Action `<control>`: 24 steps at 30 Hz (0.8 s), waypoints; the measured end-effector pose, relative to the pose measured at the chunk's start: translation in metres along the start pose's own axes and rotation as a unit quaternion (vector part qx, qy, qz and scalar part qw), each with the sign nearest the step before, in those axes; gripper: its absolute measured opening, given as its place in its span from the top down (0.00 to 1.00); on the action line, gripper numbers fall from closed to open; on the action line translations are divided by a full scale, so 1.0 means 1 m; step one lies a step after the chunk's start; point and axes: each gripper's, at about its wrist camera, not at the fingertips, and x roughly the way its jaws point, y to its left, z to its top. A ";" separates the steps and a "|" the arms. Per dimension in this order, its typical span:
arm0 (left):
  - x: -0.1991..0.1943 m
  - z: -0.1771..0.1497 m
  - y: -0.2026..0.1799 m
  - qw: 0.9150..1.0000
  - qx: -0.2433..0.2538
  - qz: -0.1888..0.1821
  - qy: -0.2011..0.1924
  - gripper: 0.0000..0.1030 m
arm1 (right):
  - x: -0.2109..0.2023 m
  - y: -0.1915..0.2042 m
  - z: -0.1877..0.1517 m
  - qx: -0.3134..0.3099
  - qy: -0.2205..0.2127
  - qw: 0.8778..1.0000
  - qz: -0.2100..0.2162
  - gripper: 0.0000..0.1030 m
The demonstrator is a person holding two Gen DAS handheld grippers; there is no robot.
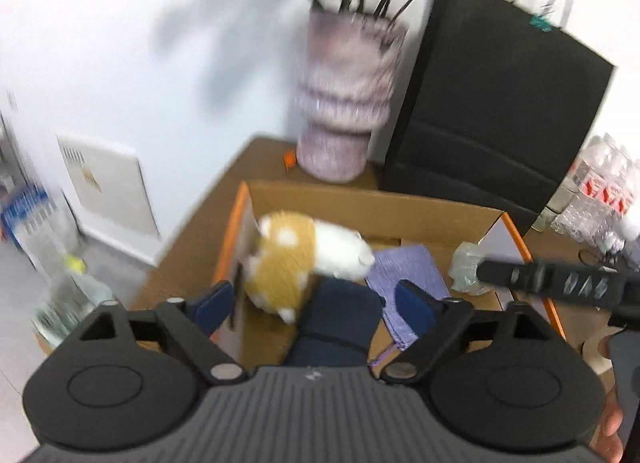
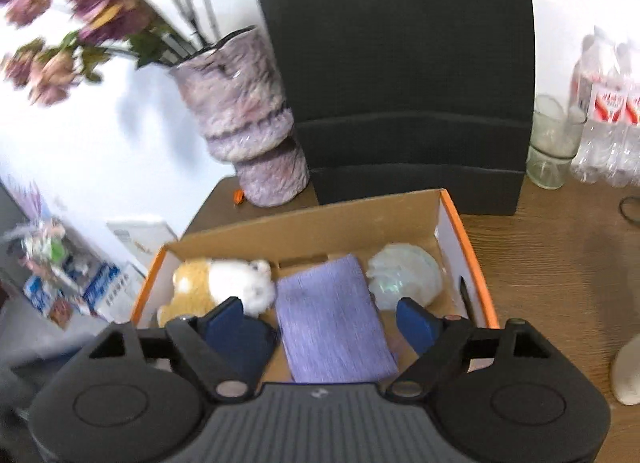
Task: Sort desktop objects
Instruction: 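Release the navy case into the box with the left tool while the right releases the pouch, then withdraw both tools and move toward the white lids on the table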
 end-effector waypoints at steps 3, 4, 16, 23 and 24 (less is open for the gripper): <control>-0.022 -0.003 0.002 1.000 0.014 0.004 -0.004 0.04 | -0.015 0.005 -0.012 -0.026 0.009 0.999 -0.018 0.19; -0.028 -0.006 0.003 1.000 0.013 0.006 -0.001 0.04 | -0.020 0.006 -0.016 -0.032 0.008 0.999 -0.020 0.19; -0.083 -0.100 0.007 0.995 0.039 0.039 -0.080 0.00 | -0.095 0.001 -0.121 -0.061 -0.087 0.994 -0.019 0.13; -0.121 -0.192 0.021 0.993 0.055 0.008 -0.104 0.00 | -0.124 -0.006 -0.216 -0.040 -0.126 0.991 0.011 0.10; -0.123 -0.205 0.023 0.993 0.053 0.005 -0.101 0.00 | -0.126 -0.004 -0.227 -0.043 -0.125 0.991 0.012 0.10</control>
